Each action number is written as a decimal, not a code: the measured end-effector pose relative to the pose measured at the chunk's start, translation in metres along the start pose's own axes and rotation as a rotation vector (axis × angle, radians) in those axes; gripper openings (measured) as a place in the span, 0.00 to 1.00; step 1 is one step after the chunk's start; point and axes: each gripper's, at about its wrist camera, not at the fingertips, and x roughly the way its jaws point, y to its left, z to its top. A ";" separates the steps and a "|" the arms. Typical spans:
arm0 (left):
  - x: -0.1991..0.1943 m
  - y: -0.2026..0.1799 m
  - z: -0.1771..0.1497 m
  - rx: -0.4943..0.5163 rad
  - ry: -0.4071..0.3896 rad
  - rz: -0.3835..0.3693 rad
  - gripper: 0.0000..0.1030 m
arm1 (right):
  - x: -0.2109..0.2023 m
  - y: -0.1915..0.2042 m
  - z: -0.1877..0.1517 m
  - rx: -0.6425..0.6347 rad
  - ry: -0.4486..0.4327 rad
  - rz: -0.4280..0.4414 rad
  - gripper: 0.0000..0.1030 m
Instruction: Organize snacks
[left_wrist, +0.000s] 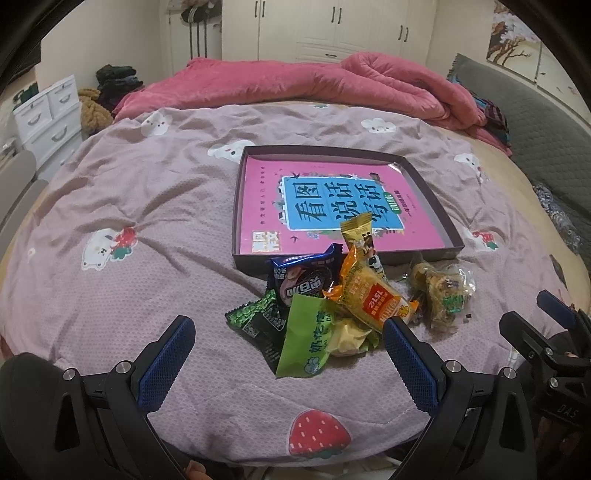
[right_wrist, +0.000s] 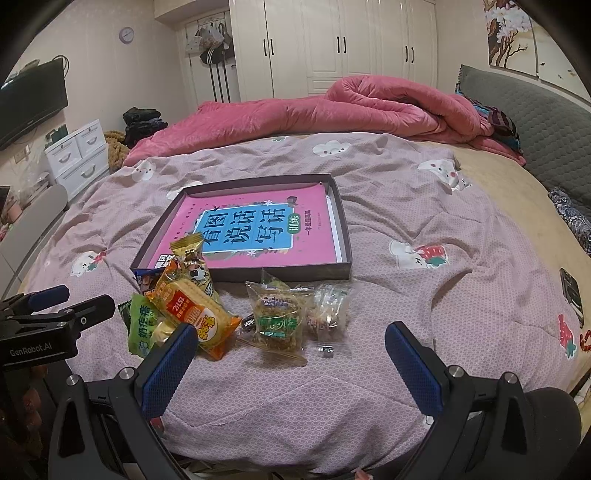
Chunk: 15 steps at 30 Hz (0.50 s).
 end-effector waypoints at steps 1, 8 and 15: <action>0.000 0.000 0.000 0.001 0.000 -0.001 0.98 | 0.000 0.000 0.000 0.000 0.000 -0.001 0.99; 0.000 0.000 0.000 0.001 0.001 -0.003 0.98 | 0.000 0.001 0.000 0.000 0.000 -0.001 0.99; -0.001 -0.001 0.000 0.001 0.000 -0.002 0.98 | 0.000 0.001 0.000 0.000 -0.001 -0.001 0.99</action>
